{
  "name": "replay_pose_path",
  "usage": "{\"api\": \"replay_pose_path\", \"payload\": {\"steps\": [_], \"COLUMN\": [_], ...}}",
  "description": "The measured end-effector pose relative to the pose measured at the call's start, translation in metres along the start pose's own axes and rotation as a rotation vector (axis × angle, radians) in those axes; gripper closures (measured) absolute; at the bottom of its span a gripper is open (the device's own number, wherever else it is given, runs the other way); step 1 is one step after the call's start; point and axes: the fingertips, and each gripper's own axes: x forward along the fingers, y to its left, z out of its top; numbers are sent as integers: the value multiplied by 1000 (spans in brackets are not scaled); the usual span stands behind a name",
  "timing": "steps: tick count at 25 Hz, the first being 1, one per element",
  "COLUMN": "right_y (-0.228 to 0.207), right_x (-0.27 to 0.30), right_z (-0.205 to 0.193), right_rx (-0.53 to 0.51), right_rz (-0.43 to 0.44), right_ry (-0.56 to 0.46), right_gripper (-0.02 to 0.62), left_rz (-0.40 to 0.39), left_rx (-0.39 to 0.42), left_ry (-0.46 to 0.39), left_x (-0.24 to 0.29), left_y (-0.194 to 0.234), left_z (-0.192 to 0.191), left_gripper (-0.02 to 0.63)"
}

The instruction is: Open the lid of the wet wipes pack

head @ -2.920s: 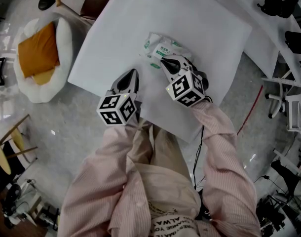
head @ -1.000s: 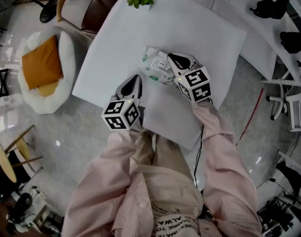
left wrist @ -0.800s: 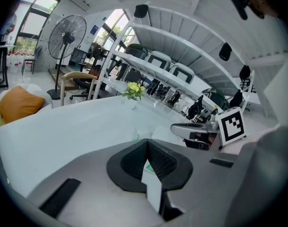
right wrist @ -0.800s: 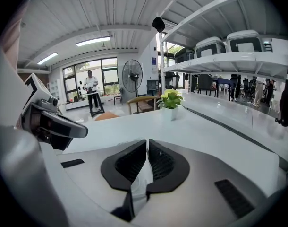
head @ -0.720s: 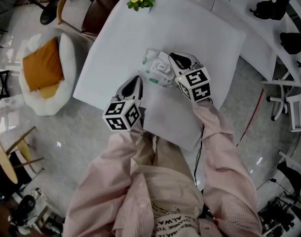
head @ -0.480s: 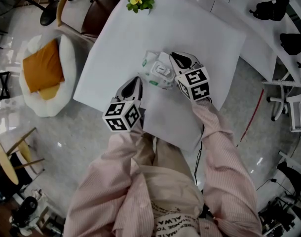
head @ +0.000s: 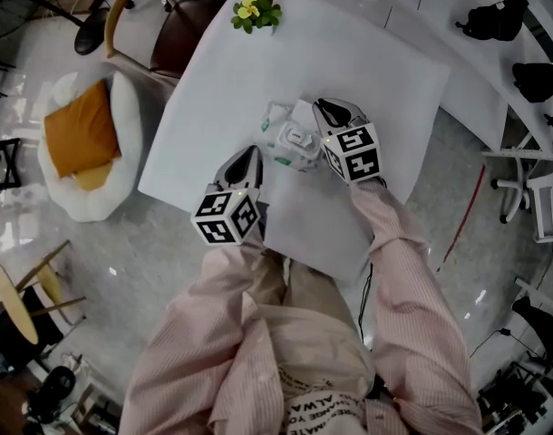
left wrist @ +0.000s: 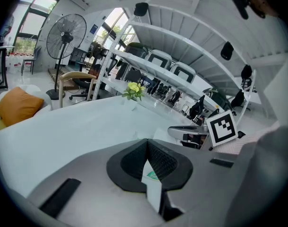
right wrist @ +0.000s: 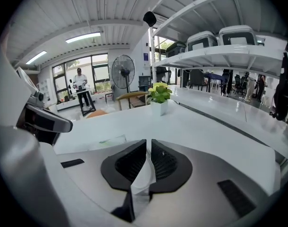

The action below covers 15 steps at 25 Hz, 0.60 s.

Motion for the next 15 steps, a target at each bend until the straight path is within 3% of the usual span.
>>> {"api": "replay_pose_path", "payload": {"steps": [3, 7, 10, 15], "right_y": [-1, -1, 3, 15], "right_x": [1, -7, -20, -39], "right_z": [-1, 12, 25, 37], "right_rx": [13, 81, 120, 91], "right_rz": [2, 17, 38, 61], "right_ry": [6, -52, -108, -132], "right_gripper": [586, 535, 540, 586], "left_rz": [-6, -19, -32, -64], "left_rx": [4, 12, 20, 45], "left_ry": [1, -2, -7, -22], "left_x": [1, 1, -2, -7], "left_y": [-3, -8, -13, -26], "left_z": [2, 6, 10, 22], "left_gripper": [607, 607, 607, 607]}}
